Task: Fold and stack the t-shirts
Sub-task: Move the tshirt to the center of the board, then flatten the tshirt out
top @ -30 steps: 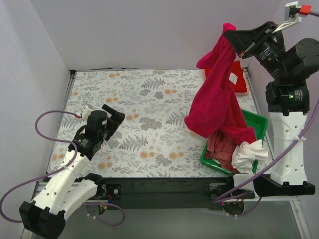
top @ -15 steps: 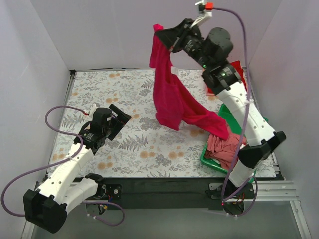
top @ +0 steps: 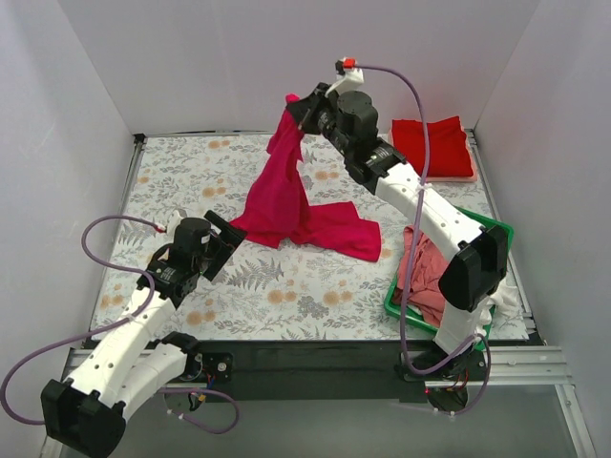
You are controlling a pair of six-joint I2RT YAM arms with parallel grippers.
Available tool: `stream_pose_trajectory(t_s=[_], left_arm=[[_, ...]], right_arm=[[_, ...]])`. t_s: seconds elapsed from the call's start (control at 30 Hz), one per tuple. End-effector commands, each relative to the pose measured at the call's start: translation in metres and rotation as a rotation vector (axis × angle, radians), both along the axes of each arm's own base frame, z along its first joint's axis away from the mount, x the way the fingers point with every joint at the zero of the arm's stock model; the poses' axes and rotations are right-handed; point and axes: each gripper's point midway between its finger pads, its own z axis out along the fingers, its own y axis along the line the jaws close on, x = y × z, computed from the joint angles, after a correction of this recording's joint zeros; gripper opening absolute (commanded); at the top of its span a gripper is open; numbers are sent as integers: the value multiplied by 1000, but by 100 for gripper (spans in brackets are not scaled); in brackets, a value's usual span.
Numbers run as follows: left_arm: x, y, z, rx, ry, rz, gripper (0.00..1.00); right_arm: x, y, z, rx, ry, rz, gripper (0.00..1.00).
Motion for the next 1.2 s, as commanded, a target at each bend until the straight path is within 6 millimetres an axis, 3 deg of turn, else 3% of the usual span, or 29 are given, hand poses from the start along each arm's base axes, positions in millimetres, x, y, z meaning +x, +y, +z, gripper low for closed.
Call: stream_pose_trajectory(t_s=[0.0, 0.03, 0.07, 0.1, 0.17, 0.2, 0.33, 0.43, 0.47, 0.53, 0.57, 0.6, 0.93, 1.03, 1.13, 1.17], left_arm=[[-11, 7, -24, 23, 73, 31, 97], [-11, 6, -27, 21, 82, 27, 97], [-11, 5, -30, 21, 90, 24, 97], [-10, 4, -37, 26, 110, 19, 97], [-6, -3, -44, 20, 115, -11, 97], [-4, -6, -48, 19, 121, -25, 97], [13, -20, -68, 43, 181, -86, 96], [28, -35, -69, 36, 180, -142, 95], [32, -39, -79, 53, 211, -162, 94], [42, -48, -81, 49, 207, -186, 91], [46, -50, -94, 65, 239, -195, 90], [54, -53, -91, 65, 226, -199, 89], [106, -60, -125, 172, 259, -201, 81], [113, -66, -134, 174, 271, -222, 72], [117, -69, -141, 183, 283, -245, 37], [119, -71, -143, 193, 284, -259, 18]], right_arm=[[27, -60, -30, 27, 50, -167, 1], [36, -84, -40, 28, 73, -198, 1], [38, -91, -53, 27, 96, -177, 1], [40, -102, -95, 0, 173, -182, 1], [47, -131, -119, -14, 210, -191, 1], [47, -142, -143, -35, 249, -196, 1], [55, -194, -186, -101, 310, -247, 1], [56, -216, -209, -137, 342, -276, 1], [57, -224, -215, -145, 351, -276, 1], [55, -229, -225, -162, 363, -270, 1], [53, -232, -232, -182, 371, -264, 1], [53, -233, -235, -191, 371, -261, 1], [38, -239, -258, -285, 372, -232, 1], [36, -243, -257, -283, 375, -249, 1], [31, -244, -258, -285, 374, -246, 1], [30, -243, -257, -290, 369, -242, 1]])
